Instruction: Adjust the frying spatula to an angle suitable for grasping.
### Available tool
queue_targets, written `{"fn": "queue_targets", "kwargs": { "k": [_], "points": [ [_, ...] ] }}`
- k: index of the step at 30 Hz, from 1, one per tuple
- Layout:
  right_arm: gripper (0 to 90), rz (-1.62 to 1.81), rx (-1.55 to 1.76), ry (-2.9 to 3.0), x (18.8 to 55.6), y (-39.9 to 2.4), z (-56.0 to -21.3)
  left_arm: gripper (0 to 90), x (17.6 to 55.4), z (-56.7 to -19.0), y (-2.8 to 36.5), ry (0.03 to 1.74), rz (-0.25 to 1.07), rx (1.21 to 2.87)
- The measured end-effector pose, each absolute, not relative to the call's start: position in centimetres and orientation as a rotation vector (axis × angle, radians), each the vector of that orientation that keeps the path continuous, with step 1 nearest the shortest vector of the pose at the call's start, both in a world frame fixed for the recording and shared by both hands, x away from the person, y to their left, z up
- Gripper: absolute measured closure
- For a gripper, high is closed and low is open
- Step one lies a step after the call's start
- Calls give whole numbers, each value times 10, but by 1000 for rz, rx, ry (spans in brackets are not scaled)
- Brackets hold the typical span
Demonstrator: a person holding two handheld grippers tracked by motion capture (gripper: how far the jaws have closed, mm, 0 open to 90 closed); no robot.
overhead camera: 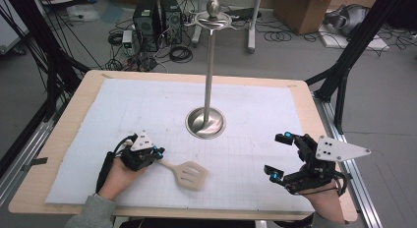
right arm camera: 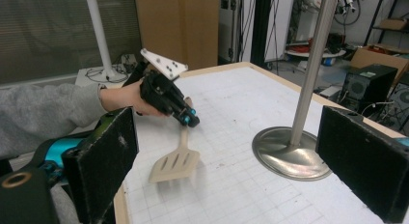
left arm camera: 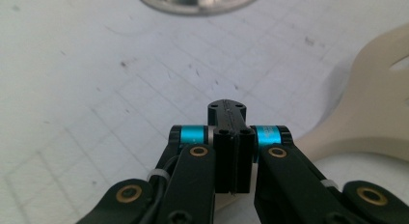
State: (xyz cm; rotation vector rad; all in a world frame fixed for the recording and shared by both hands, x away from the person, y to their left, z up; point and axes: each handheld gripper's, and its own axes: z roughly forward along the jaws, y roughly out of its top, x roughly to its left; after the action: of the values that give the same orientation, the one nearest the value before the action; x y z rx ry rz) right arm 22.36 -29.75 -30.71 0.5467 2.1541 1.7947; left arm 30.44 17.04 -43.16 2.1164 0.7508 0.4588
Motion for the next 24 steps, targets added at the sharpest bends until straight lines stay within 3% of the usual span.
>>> {"fn": "queue_targets", "kwargs": {
  "k": [8,24],
  "points": [
    [69,1818,545,2127,224,-303,-304,899,298,-424,215,871,499,2010],
    [69,1849,515,2133,238,-297,-302,898,291,-441,239,984,486,2030]
  ]
}}
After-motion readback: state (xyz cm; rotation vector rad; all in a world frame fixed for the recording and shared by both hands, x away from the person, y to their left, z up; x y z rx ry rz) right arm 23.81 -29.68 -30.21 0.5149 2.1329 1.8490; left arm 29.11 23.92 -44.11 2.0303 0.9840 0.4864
